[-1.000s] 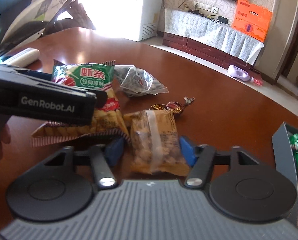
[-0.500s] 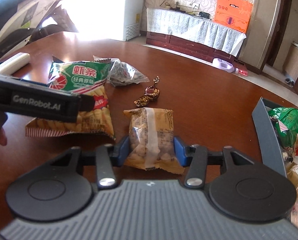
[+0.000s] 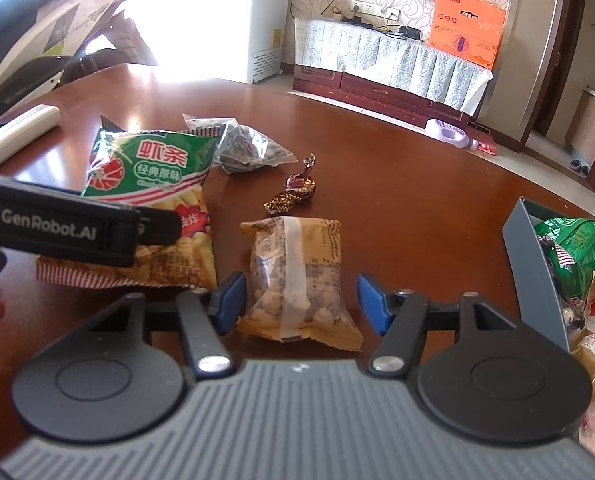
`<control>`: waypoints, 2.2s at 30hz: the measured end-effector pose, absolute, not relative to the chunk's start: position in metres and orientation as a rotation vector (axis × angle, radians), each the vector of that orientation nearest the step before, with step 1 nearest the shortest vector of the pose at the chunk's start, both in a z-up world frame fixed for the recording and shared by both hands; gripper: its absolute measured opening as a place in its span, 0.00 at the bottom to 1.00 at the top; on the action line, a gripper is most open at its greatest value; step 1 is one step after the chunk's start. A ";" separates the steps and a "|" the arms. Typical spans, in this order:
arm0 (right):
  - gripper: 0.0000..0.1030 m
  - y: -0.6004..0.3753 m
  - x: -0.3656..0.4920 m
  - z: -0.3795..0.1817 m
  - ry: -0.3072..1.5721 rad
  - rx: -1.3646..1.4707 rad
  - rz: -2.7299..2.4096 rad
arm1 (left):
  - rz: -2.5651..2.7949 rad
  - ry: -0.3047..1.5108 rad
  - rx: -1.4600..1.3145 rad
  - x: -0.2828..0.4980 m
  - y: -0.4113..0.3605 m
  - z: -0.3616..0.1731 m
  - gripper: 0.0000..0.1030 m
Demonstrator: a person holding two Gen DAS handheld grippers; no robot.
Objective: Organize snacks
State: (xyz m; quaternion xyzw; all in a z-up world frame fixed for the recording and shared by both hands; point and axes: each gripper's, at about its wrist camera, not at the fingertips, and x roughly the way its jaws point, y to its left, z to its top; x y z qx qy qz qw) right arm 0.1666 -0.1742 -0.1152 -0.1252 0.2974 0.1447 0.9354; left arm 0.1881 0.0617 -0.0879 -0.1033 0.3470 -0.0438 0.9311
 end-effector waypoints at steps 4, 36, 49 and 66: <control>0.62 -0.174 0.167 -0.116 0.607 -0.248 0.294 | -0.101 0.695 -0.187 0.187 0.055 -0.090 1.00; 0.46 -0.195 0.126 -0.085 0.500 -0.145 0.248 | -0.124 0.546 0.034 0.166 0.024 -0.075 0.56; 0.46 -0.221 0.102 -0.061 0.428 -0.134 0.209 | -0.120 0.469 0.119 0.145 -0.022 -0.063 0.56; 0.46 -0.260 0.076 -0.043 0.361 -0.127 0.120 | -0.221 0.437 0.164 0.121 -0.106 -0.052 0.56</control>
